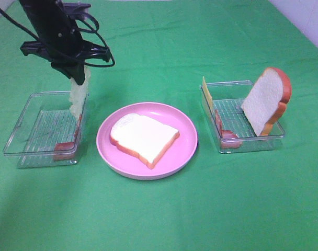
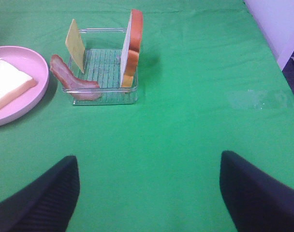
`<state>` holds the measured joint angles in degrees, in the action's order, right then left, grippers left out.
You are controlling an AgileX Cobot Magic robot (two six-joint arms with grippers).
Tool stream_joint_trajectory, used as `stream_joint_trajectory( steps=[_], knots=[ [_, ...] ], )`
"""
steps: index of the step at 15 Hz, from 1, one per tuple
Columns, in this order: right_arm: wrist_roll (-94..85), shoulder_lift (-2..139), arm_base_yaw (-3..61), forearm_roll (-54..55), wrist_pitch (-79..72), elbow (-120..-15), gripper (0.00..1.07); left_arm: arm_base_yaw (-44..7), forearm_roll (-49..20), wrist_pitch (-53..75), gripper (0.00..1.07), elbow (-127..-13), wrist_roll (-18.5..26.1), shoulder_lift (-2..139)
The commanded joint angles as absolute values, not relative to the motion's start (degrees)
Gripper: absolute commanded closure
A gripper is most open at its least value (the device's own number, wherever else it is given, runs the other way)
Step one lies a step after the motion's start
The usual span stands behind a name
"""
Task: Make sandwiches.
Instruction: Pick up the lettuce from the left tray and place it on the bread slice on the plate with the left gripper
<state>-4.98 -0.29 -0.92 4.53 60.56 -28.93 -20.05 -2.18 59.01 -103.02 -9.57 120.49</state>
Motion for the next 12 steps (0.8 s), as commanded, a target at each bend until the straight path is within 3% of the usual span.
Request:
stream_joint_trajectory(
  steps=[1,4,7,8,10,12],
  knots=[
    [-5.7,-1.1,-1.3,4.6,60.7,-28.9,0.32,-20.4,-2.6,59.8,1.07,-104.2,-9.3,117.4],
    [-5.7,-1.1,-1.3,4.6,60.7,-28.9,0.32,-20.4,-6.0,58.3,1.07,-107.1,-8.4,114.3],
    [-5.7,-1.1,-1.3,4.6,60.7,-28.9,0.32,-20.4,-18.5,57.6,1.07,-107.8,-2.2,114.6],
    [-5.7,-1.1,-1.3,4.6,60.7,-28.9,0.32,-20.4,-28.4,58.4,1.07,-107.8,3.5,115.3],
    [-5.7,-1.1,-1.3,4.6,60.7,-28.9,0.32,-20.4,-40.6,61.2,1.07,-107.8,10.1,116.8],
    [-5.7,-1.1,-1.3,4.6,60.7,-28.9,0.32,-20.5,-45.7,65.7,1.07,-107.8,12.8,118.3]
  ],
)
